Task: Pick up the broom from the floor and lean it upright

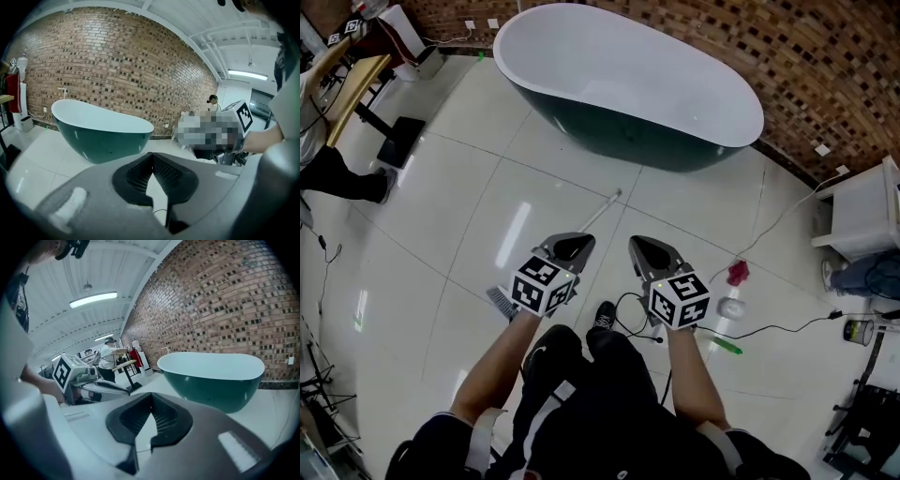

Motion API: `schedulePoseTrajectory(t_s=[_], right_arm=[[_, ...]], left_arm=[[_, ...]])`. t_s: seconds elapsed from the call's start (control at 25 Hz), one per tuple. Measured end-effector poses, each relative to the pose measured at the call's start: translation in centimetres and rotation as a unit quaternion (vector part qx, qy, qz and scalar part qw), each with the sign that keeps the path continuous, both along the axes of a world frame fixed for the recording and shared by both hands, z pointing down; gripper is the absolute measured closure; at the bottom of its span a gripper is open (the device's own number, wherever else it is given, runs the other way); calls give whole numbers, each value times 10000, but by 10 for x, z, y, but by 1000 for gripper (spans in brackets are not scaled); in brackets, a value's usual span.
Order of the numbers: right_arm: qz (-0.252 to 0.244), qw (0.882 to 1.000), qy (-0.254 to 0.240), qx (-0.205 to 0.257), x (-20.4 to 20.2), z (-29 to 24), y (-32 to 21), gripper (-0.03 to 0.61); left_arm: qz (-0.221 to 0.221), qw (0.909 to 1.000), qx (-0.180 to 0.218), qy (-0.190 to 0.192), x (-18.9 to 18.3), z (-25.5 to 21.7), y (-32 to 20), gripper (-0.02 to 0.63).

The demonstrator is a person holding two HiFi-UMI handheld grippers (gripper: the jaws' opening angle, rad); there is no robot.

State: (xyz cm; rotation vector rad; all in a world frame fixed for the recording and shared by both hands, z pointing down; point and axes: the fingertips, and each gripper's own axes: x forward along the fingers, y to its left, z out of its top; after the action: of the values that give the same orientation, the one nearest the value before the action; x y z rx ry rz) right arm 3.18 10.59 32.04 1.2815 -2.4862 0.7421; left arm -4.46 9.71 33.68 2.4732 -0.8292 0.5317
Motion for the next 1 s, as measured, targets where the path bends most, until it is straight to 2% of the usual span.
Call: schedulePoseTrajectory(t_s=[0.16, 0.4, 0.64, 1.0], right_arm=[[-7, 9997, 53, -236, 16, 44, -23, 578], [377, 9975, 117, -583, 42, 115, -61, 578], [674, 9956, 147, -631, 64, 205, -108, 578], [566, 9967, 284, -515, 62, 351, -165, 578]], left_arm=[[133, 9992, -260, -256, 19, 54, -36, 612], [469, 9953, -645, -547, 40, 148, -91, 612], [714, 9906, -810, -839, 56, 273, -147, 612], [803, 9842, -1230, -993, 65, 471, -192, 612]])
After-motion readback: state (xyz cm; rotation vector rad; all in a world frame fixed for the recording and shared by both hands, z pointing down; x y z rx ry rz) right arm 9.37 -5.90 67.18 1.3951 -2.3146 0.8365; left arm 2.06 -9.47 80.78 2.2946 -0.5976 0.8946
